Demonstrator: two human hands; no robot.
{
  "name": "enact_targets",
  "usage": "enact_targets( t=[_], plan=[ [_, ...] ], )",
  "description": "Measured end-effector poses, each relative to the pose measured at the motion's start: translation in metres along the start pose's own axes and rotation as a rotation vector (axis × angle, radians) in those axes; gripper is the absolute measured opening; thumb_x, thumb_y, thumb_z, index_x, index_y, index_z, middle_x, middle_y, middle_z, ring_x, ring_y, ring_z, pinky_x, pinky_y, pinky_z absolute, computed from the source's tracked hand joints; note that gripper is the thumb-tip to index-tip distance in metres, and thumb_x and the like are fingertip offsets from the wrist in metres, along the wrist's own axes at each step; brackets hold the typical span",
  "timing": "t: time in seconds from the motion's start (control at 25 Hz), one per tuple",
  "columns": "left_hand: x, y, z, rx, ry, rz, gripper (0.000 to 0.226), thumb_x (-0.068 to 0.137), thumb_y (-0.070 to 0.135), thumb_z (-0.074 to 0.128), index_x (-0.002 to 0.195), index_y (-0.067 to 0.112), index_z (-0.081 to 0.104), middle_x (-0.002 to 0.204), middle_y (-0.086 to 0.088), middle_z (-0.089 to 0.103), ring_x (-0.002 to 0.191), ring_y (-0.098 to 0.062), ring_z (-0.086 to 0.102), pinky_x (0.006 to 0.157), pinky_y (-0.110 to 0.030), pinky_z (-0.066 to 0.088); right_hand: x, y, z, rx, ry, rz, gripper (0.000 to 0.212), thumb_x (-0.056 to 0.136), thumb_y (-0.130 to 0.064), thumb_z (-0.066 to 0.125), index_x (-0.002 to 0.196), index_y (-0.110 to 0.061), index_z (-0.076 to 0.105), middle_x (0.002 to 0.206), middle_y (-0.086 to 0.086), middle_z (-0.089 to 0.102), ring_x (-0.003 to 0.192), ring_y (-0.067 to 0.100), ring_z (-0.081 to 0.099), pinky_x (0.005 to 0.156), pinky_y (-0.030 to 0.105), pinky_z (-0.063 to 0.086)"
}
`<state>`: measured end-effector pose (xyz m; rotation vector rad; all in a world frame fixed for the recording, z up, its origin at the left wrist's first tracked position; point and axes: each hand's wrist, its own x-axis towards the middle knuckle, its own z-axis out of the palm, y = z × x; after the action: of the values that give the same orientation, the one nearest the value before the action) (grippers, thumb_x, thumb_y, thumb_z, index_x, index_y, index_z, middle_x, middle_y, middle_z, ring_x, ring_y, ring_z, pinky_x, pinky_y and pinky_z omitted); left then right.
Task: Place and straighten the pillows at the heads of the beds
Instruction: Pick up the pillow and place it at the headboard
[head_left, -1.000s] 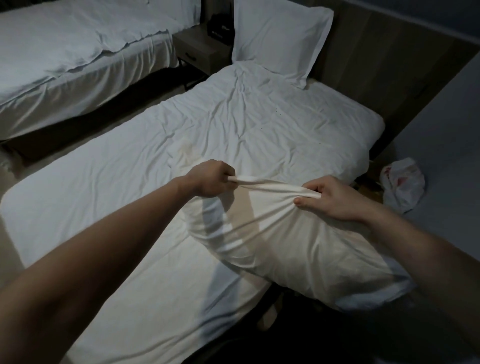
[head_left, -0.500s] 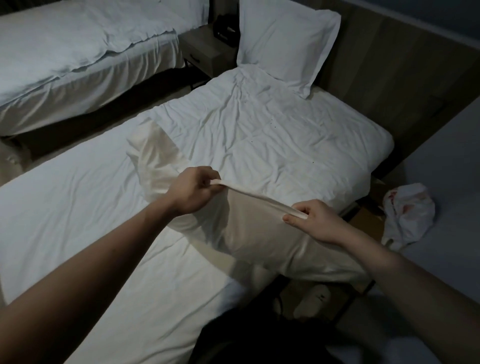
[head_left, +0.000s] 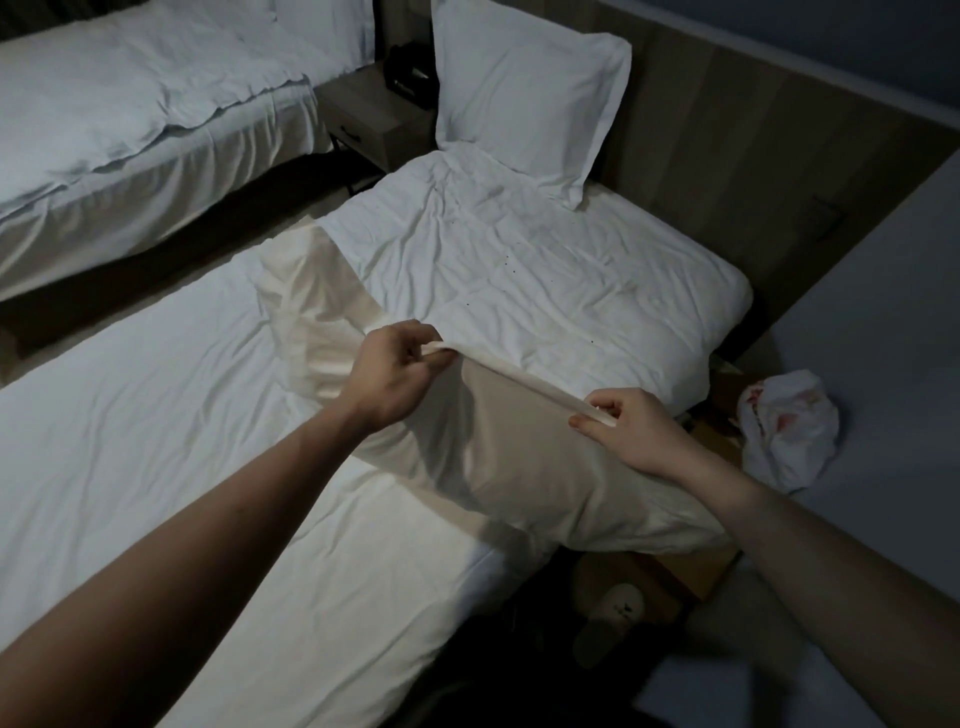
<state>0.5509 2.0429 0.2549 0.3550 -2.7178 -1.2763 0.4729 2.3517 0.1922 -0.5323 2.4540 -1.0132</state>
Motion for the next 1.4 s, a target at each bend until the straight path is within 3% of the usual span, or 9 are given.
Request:
enact_targets(
  t=[0.12,0.24,0.32,0.56,0.76,0.84,0.96,1.2,1.4],
  plan=[
    [0.013,0.002,0.002,-0.055,-0.015,-0.018,0.023,0.09,0.029,0.072,0.071,0.017,0.068,0.062,0.005,0.052,0.057,-0.008,0.047,0.059,-0.029,0.041,-0.001,0.019,0.009,-0.076,0.072,0.057,0.016,0.091,-0.036,0.077,0.083,-0.023,0.074,0.084,0.0,0.073,0.081,0.019,0.067,0.072,0.033,0.048],
    [0.026,0.005,0.0,-0.135,-0.047,-0.008,0.025,0.092,0.024,0.071,0.068,0.018,0.066,0.063,0.007,0.055,0.059,-0.007,0.05,0.056,-0.023,0.04,-0.012,0.045,0.018,-0.137,0.102,0.201,0.039,0.097,-0.042,0.071,0.124,-0.014,0.073,0.126,0.006,0.072,0.118,0.029,0.067,0.1,0.04,0.052],
    [0.034,0.005,0.0,-0.177,-0.065,-0.016,0.026,0.093,0.021,0.071,0.068,0.017,0.067,0.063,0.009,0.057,0.06,-0.005,0.05,0.056,-0.019,0.039,-0.012,0.056,0.017,-0.117,0.142,0.261,0.048,0.098,-0.046,0.068,0.133,-0.013,0.07,0.133,0.009,0.072,0.123,0.031,0.066,0.105,0.044,0.052],
    [0.071,-0.004,-0.009,-0.248,-0.033,-0.067,0.031,0.093,0.026,0.071,0.072,0.005,0.064,0.061,0.004,0.051,0.057,-0.008,0.045,0.05,-0.018,0.034,0.008,0.043,-0.009,-0.068,0.294,0.256,0.039,0.097,-0.047,0.07,0.1,-0.01,0.079,0.101,0.007,0.079,0.097,0.029,0.072,0.083,0.04,0.055],
    [0.1,-0.021,-0.018,-0.226,0.074,-0.134,0.037,0.09,0.037,0.07,0.072,0.006,0.062,0.059,0.008,0.051,0.052,-0.002,0.046,0.047,-0.014,0.034,0.037,0.027,-0.033,-0.023,0.354,0.127,0.057,0.095,-0.04,0.074,0.054,-0.02,0.041,0.053,-0.004,0.05,0.054,0.024,0.056,0.054,0.035,0.036],
    [0.108,-0.029,-0.012,-0.21,0.1,-0.178,0.036,0.089,0.039,0.07,0.071,0.008,0.064,0.057,0.011,0.052,0.051,0.001,0.047,0.046,-0.012,0.035,0.055,0.033,-0.043,-0.06,0.328,0.109,0.058,0.093,-0.042,0.076,0.054,-0.018,0.04,0.053,-0.003,0.048,0.055,0.025,0.056,0.054,0.035,0.037],
    [0.12,-0.037,0.009,-0.179,0.103,-0.238,0.031,0.089,0.04,0.071,0.072,0.014,0.069,0.058,0.012,0.057,0.053,0.002,0.053,0.05,-0.014,0.039,0.084,0.056,-0.059,-0.139,0.254,0.131,0.046,0.094,-0.047,0.073,0.063,-0.015,0.061,0.063,-0.001,0.065,0.066,0.016,0.062,0.065,0.039,0.049],
    [0.169,-0.027,0.055,-0.153,0.173,-0.323,0.024,0.088,0.04,0.072,0.075,0.02,0.071,0.061,0.011,0.064,0.056,0.001,0.057,0.057,-0.027,0.043,0.137,0.104,-0.087,-0.139,0.202,0.13,0.035,0.094,-0.045,0.071,0.061,-0.039,0.06,0.062,-0.017,0.063,0.063,0.006,0.059,0.061,0.036,0.047],
    [0.201,-0.017,0.071,-0.069,0.218,-0.347,0.026,0.091,0.039,0.071,0.074,0.02,0.071,0.071,0.001,0.066,0.064,-0.01,0.061,0.06,-0.029,0.044,0.163,0.146,-0.123,-0.172,0.145,0.167,0.039,0.098,-0.042,0.066,0.069,-0.018,0.06,0.066,-0.006,0.065,0.071,0.019,0.066,0.068,0.04,0.05]
  ],
)
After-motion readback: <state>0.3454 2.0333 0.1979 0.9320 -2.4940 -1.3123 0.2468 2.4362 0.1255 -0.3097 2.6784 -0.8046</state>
